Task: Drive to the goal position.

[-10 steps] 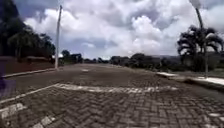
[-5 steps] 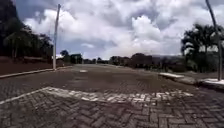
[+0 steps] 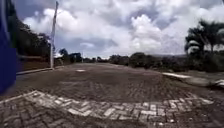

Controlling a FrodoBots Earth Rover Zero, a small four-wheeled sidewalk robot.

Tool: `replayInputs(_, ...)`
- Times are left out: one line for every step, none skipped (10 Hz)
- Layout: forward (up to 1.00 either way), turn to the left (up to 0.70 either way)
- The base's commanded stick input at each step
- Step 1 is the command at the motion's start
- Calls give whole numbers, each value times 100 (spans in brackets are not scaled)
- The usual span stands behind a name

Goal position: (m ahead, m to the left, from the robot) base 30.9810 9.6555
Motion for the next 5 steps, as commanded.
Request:
replayInputs(100,0)
replayInputs(100,0)
replayInputs(100,0)
replayInputs(100,0)
replayInputs(100,0)
